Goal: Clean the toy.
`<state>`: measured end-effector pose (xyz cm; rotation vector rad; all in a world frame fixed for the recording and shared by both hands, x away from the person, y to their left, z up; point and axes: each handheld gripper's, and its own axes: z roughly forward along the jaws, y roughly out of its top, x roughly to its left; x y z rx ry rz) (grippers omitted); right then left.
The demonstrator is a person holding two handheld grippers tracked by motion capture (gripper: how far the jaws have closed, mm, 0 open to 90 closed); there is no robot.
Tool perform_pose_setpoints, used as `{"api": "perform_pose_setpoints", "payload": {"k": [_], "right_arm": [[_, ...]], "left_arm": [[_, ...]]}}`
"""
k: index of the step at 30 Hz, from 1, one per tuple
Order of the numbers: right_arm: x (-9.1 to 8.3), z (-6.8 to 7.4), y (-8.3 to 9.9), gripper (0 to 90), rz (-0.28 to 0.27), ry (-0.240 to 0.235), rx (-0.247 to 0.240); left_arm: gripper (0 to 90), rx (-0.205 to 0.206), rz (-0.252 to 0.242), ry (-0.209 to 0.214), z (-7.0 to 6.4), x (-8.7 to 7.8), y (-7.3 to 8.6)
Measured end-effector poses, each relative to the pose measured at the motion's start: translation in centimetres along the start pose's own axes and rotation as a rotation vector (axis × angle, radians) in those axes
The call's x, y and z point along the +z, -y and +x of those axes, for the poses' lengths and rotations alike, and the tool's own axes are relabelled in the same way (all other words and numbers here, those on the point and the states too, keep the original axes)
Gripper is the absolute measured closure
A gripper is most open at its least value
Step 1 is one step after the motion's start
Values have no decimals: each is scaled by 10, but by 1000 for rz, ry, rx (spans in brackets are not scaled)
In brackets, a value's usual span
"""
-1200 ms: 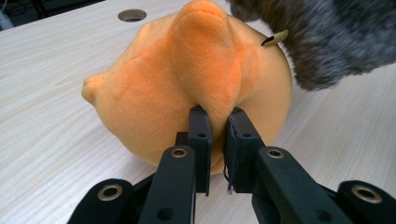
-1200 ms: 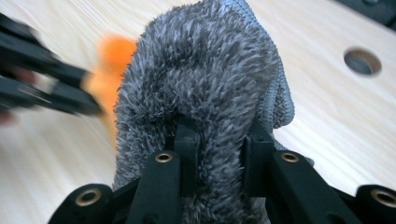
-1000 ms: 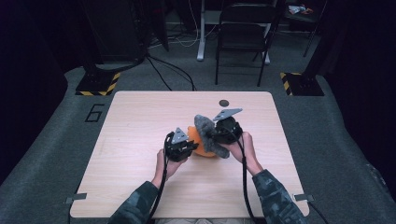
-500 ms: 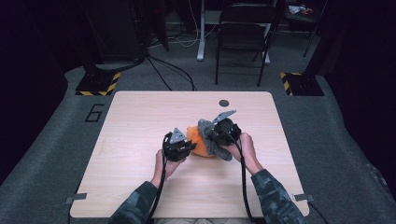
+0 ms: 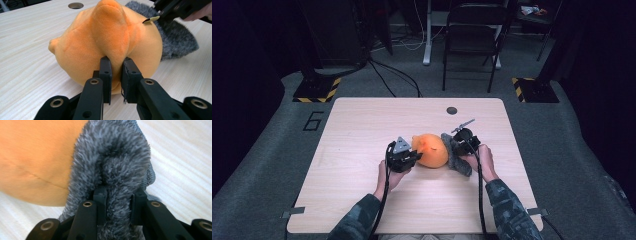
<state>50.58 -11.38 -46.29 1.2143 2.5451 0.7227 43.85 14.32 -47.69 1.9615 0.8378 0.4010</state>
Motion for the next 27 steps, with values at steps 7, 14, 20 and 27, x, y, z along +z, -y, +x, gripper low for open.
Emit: {"api": "perform_pose_setpoints", "payload": {"k": [7, 14, 20, 27], "right_arm": [[-14, 0, -5, 721, -8, 26, -18], [-52, 20, -20, 720, -152, -34, -88], [-61, 54, -28, 719, -238, -95, -175], [-47, 59, -27, 716, -191, -38, -197]], "left_arm": [[800, -6, -8, 0, 2, -1, 0], [800, 3, -14, -7, 1, -1, 1], [800, 11, -12, -6, -2, -1, 0], [800, 13, -3, -4, 1, 0, 2]]}}
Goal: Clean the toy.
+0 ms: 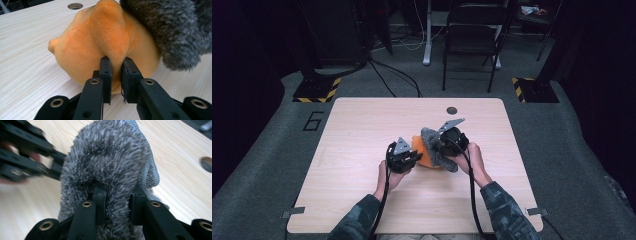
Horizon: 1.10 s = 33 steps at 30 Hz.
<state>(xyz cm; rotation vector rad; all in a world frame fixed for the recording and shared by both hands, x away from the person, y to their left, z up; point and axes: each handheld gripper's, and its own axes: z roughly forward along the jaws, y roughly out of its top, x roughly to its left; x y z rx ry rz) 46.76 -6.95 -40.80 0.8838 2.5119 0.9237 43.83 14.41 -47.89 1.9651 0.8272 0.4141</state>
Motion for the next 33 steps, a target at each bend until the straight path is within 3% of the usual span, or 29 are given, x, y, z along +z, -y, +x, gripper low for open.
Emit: {"api": "perform_pose_setpoints", "payload": {"k": [14, 20, 23, 26, 30, 32, 33], "right_arm": [[13, -35, 23, 712, 120, 24, 106], [27, -47, 37, 707, 142, -8, 181], [32, -50, 40, 706, 160, -6, 193], [37, -53, 46, 706, 193, 27, 194], [53, -57, 61, 705, 241, 37, 208], [57, -57, 65, 702, 231, 25, 229], [56, -58, 65, 701, 232, 28, 215]], "left_arm": [[801, -7, -7, -1, 2, 3, -1], [800, -6, 0, -4, 4, 2, 1], [800, -3, -1, -9, 4, 2, 1], [800, -4, -1, -10, 4, 2, 1], [800, -9, -3, -15, 4, 3, 0], [800, -13, -6, -17, 4, 3, 0], [800, -12, -1, -13, 5, 2, 0]]}}
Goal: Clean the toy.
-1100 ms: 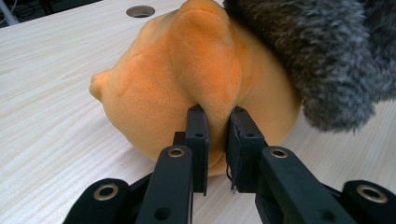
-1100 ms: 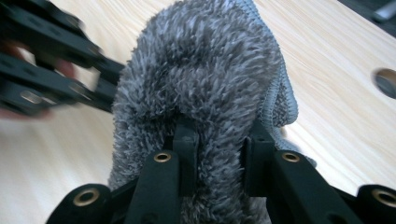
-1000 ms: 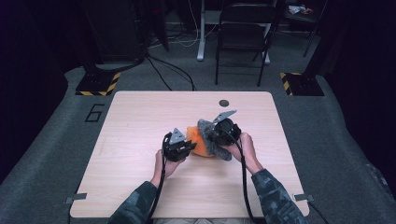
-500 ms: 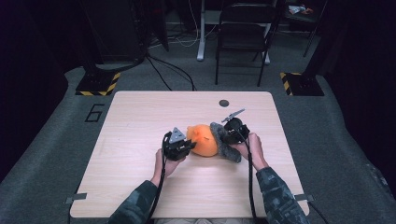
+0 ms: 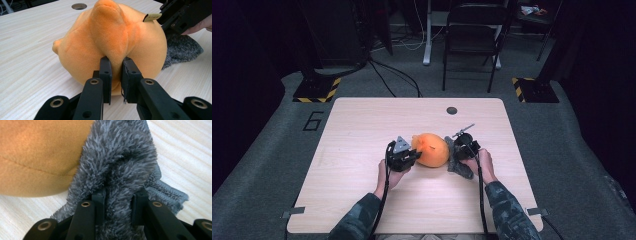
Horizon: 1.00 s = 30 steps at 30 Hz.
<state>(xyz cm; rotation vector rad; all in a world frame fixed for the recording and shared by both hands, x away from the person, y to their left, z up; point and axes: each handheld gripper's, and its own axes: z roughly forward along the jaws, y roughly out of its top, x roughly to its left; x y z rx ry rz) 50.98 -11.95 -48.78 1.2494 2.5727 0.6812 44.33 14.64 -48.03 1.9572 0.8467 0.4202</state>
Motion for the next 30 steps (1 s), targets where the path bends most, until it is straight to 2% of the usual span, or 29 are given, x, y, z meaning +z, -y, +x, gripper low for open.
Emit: {"api": "perform_pose_setpoints", "payload": {"k": [4, 6, 8, 11, 14, 17, 20, 22, 24, 26, 28, 30], "right_arm": [[-9, 1, -4, 705, 9, 22, -4], [-19, 0, -8, 708, -21, 29, 5], [-35, 0, -11, 711, -67, 38, -11], [-62, 6, -17, 711, -163, -2, -21], [-78, 21, -22, 713, -216, -51, -54], [-70, 42, -26, 715, -198, -79, -105], [-51, 52, -25, 719, -171, -34, -146], [-49, 49, -25, 719, -180, -48, -132], [-50, 46, -25, 719, -184, -37, -127], [-48, 41, -24, 719, -187, -56, -117], [-46, 35, -23, 718, -193, -82, -101], [-45, 31, -21, 717, -187, -88, -94]], "left_arm": [[799, -5, -8, -8, 2, 0, 1], [798, -8, -8, -11, 4, 0, 1], [797, -26, -5, 0, 5, 0, 1], [796, -14, -13, -11, 4, 1, 1], [796, -4, -5, -10, 3, 1, 0], [795, -5, -7, -15, 3, 1, 0], [786, -12, -2, -17, 5, 1, 2], [757, -13, -18, -10, 5, 1, 3], [651, 10, -14, 0, 5, -1, 2], [538, 47, 3, -37, 3, 1, 3], [470, 56, 20, -27, 4, 4, 6], [413, 71, 18, -40, 3, 8, 8]]}}
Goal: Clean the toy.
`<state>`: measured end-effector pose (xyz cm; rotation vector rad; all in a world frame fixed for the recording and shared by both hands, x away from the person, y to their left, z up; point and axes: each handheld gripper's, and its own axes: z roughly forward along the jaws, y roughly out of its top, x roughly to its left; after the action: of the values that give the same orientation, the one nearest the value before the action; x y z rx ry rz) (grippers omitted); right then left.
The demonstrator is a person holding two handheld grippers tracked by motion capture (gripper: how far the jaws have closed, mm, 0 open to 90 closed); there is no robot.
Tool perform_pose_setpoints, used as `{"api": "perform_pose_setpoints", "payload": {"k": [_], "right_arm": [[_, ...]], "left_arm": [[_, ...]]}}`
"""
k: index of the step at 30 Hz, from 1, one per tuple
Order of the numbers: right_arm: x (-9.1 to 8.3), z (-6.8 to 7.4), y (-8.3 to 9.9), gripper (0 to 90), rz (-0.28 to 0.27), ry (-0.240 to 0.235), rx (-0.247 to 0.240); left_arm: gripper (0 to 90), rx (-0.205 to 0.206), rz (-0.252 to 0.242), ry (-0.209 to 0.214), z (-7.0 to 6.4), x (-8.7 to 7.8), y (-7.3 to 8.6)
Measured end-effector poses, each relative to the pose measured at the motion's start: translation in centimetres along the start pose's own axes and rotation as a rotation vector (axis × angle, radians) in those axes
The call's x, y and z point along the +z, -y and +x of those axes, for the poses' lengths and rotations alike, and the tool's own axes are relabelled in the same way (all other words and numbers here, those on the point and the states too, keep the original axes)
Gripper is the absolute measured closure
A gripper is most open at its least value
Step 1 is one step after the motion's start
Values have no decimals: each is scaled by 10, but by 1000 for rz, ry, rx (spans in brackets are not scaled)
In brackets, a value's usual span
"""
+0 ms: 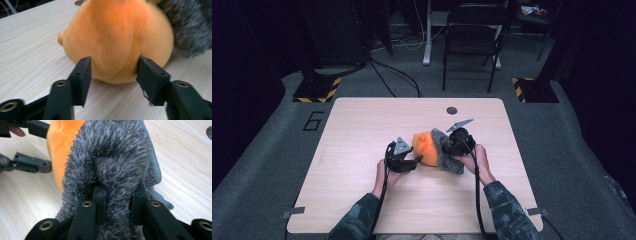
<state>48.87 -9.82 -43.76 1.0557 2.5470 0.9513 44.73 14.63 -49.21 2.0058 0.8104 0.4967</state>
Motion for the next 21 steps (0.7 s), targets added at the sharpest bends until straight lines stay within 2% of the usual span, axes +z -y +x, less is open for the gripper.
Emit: {"api": "perform_pose_setpoints", "payload": {"k": [1, 3, 4, 7, 9, 10, 11, 12, 14, 18, 19, 20, 21], "right_arm": [[0, -1, 1, 717, -3, 1, 3], [1, -2, 1, 718, -3, -3, 13], [1, -2, 1, 717, -2, 0, 12], [1, -3, 2, 717, 2, -1, -4], [1, -3, 2, 717, -5, 5, 8], [1, -2, 2, 717, -5, 4, 14], [0, -2, 2, 717, 2, 1, 0], [0, 0, 1, 717, -5, 11, 5], [-1, 4, 0, 718, -14, 19, -6], [-5, 10, -3, 729, -17, 38, -31], [-7, 11, -4, 731, -16, 47, -35], [-10, 10, -5, 733, -16, 44, -39], [-12, 10, -6, 735, -15, 37, -36]], "left_arm": [[400, 6, -7, -1, -1, 2, 0], [371, 19, -25, -33, -4, 5, 0], [377, 27, -30, -31, -5, 6, -1], [504, 37, -44, -22, -8, 7, 1], [620, 42, -48, -29, -10, 8, 1], [660, 53, -41, -38, -11, 8, 1], [698, 61, -37, -48, -11, 8, 0], [726, 57, -35, -50, -11, 8, 0], [762, 42, -33, -51, -11, 7, 0], [804, -49, -45, 1, -5, 1, -2], [809, -62, -39, 14, -5, -1, -3], [813, -71, -41, 19, -5, -2, -4], [816, -98, -48, 37, -5, -4, -4]]}}
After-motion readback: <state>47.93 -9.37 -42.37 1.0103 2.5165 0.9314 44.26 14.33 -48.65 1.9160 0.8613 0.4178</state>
